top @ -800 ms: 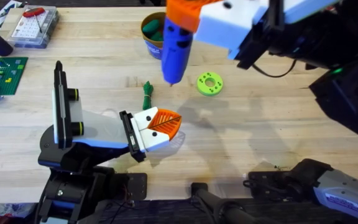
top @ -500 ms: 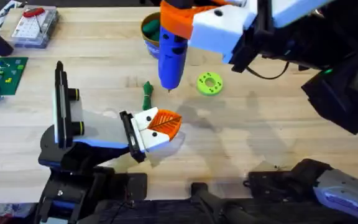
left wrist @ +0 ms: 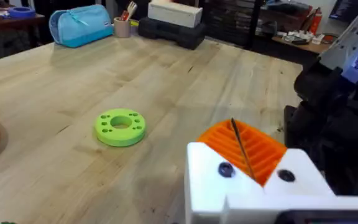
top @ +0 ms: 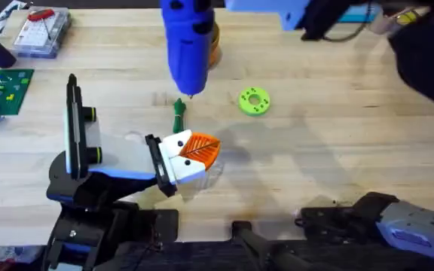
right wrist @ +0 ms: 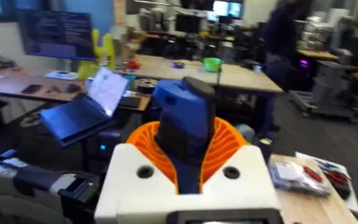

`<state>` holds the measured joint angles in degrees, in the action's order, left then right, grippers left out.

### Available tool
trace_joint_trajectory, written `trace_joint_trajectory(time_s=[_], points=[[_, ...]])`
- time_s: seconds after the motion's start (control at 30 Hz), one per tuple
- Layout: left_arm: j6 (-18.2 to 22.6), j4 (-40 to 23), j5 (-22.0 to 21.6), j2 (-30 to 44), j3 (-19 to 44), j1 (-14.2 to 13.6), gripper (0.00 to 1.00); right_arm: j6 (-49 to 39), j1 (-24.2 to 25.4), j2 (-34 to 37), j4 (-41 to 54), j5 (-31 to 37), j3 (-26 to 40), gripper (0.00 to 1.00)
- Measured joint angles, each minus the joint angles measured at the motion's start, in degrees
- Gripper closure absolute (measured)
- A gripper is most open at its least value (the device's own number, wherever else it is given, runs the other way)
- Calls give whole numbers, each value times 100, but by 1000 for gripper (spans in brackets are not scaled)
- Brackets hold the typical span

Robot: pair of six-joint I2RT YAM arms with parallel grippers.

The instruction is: Pick up the gripper from the table and insert it into the empty holder that is missing its gripper. Then pick up a screw, insert it into the mounting hole, and use the screwdriver to tighten it. Finally, clean up the table by picking up the vegetable and placing it into the bucket.

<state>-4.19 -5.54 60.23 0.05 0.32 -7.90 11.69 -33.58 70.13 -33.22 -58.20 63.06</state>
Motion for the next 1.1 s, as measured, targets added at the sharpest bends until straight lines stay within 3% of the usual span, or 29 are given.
trace_joint_trajectory(time_s=[0.23, 0.47, 0.87, 1.1], points=[[-10, 0, 1, 1, 0, 0, 989, 210, -114, 537, -254, -602, 280, 875], [-11, 0, 0, 1, 0, 0, 989, 616, -232, 603, -489, -849, 403, 875], [-11, 0, 1, 1, 0, 0, 989, 812, -438, 1138, -553, -1227, 1250, 875], [-11, 0, 0, 1, 0, 0, 989, 827, -557, 1431, -1099, -1435, 1292, 875]])
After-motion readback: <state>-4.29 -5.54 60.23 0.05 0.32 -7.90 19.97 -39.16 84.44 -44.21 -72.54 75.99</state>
